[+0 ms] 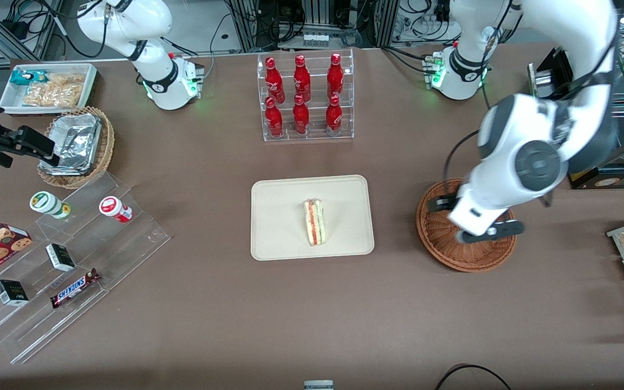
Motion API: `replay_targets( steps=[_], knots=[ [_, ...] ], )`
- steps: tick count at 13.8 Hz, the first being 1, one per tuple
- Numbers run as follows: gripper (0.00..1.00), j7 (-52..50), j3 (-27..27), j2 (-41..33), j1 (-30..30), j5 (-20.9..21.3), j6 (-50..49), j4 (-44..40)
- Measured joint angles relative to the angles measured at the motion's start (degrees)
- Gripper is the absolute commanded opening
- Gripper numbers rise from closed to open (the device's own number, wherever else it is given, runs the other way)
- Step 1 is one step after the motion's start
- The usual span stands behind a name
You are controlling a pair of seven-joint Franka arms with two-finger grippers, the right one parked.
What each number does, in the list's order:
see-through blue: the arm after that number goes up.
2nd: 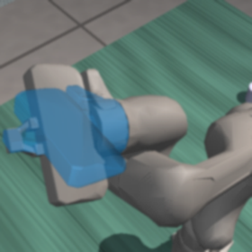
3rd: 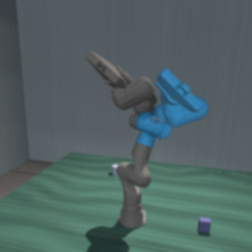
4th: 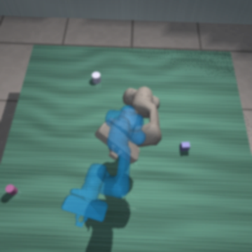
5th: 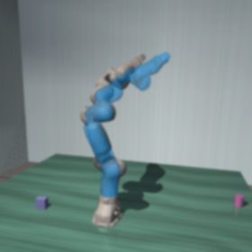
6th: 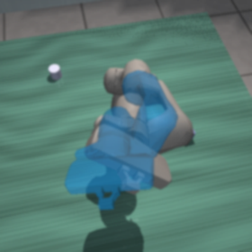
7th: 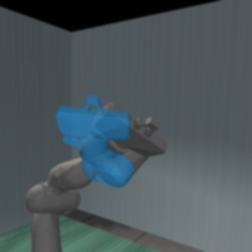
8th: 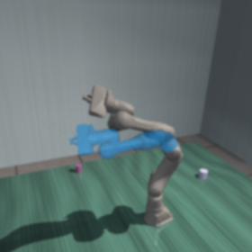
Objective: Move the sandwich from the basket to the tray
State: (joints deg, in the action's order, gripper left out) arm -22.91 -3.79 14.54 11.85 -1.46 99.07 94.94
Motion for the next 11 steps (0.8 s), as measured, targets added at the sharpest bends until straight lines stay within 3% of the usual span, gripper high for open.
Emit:
replay_targets(
  steps=[5, 9, 11],
  knots=[
    [1.00, 5.8, -0.3, -9.7, -4.7, 1.6, -1.9, 6.7],
    [1.00, 10.7, -5.9, -14.4, -13.1, 1.8, -5.7, 7.2],
    [1.00, 12.0, -6.7, -15.8, -14.4, 1.9, -6.9, 7.1]
  ],
)
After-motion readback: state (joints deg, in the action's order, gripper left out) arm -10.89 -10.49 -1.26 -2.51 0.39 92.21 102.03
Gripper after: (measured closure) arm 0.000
